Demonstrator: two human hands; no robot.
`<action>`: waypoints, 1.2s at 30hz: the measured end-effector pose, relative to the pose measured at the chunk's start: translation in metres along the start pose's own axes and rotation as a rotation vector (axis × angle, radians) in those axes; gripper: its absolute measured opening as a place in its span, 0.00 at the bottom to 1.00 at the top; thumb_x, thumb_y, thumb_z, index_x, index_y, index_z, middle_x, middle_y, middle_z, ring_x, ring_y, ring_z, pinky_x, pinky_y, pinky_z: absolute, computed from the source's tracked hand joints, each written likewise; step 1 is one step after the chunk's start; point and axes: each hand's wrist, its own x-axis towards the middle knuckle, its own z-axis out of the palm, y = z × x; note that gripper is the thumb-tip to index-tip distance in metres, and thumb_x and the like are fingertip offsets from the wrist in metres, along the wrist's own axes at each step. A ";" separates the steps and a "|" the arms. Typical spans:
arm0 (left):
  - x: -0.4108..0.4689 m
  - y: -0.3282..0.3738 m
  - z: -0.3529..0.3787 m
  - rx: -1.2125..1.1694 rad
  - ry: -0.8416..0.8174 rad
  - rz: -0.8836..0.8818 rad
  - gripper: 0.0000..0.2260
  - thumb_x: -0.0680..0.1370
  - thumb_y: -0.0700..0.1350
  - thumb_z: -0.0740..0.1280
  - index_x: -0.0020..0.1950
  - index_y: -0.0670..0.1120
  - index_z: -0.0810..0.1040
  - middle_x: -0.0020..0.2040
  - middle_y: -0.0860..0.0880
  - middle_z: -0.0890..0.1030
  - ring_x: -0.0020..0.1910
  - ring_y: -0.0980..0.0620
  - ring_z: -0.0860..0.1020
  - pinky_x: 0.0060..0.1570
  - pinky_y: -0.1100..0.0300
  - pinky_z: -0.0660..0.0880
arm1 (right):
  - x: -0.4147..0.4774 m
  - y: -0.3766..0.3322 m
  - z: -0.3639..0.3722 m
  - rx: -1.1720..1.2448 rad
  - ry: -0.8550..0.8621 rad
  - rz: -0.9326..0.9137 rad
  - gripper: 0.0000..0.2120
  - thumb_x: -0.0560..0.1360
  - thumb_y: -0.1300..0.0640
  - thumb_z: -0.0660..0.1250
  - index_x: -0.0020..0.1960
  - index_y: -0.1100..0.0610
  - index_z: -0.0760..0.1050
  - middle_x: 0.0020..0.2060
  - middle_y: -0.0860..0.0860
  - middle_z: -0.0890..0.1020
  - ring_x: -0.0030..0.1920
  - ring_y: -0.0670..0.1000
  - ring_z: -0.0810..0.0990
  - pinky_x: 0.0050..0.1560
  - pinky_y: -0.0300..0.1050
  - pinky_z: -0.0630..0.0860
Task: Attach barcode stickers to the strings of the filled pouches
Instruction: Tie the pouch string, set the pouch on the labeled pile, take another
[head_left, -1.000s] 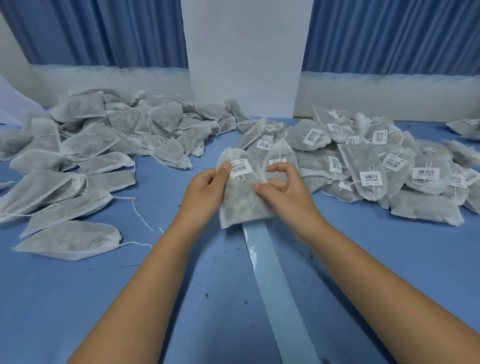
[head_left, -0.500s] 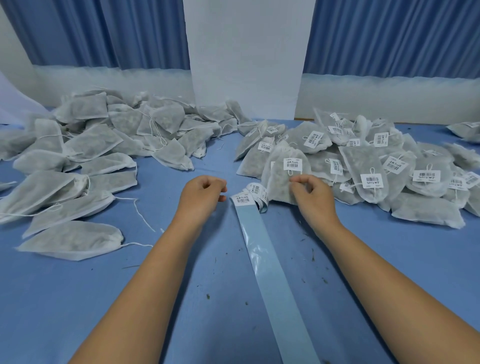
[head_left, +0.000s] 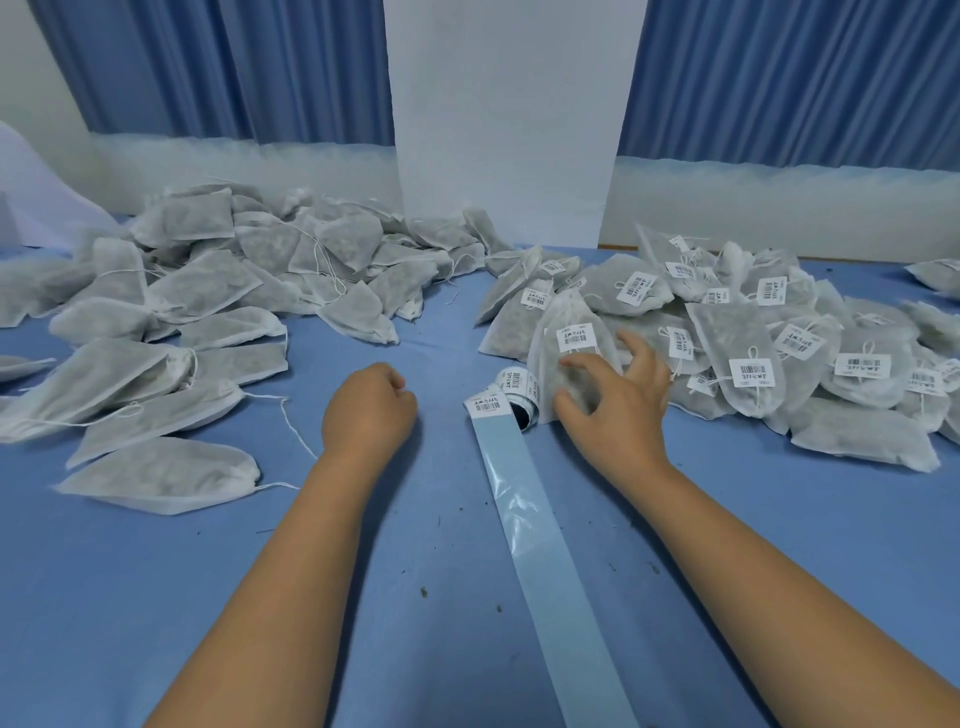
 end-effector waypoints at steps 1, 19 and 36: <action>0.001 -0.003 -0.004 0.105 0.021 -0.017 0.11 0.79 0.40 0.62 0.60 0.44 0.77 0.59 0.44 0.78 0.58 0.41 0.76 0.51 0.54 0.70 | -0.002 -0.002 0.000 -0.015 -0.003 -0.010 0.14 0.72 0.55 0.70 0.57 0.47 0.80 0.72 0.53 0.62 0.73 0.56 0.55 0.68 0.55 0.57; 0.017 -0.035 -0.029 0.295 0.025 -0.262 0.14 0.79 0.33 0.60 0.65 0.33 0.67 0.63 0.33 0.74 0.63 0.35 0.74 0.48 0.52 0.67 | -0.009 -0.009 0.005 0.059 -0.106 -0.110 0.07 0.77 0.57 0.68 0.52 0.51 0.83 0.63 0.51 0.74 0.70 0.54 0.61 0.70 0.54 0.59; 0.014 -0.034 -0.035 0.372 0.023 -0.281 0.14 0.78 0.33 0.61 0.64 0.35 0.73 0.66 0.34 0.72 0.65 0.35 0.72 0.61 0.48 0.72 | -0.015 -0.023 0.004 0.110 -0.107 -0.242 0.09 0.76 0.65 0.67 0.50 0.56 0.84 0.59 0.52 0.77 0.67 0.57 0.65 0.69 0.56 0.63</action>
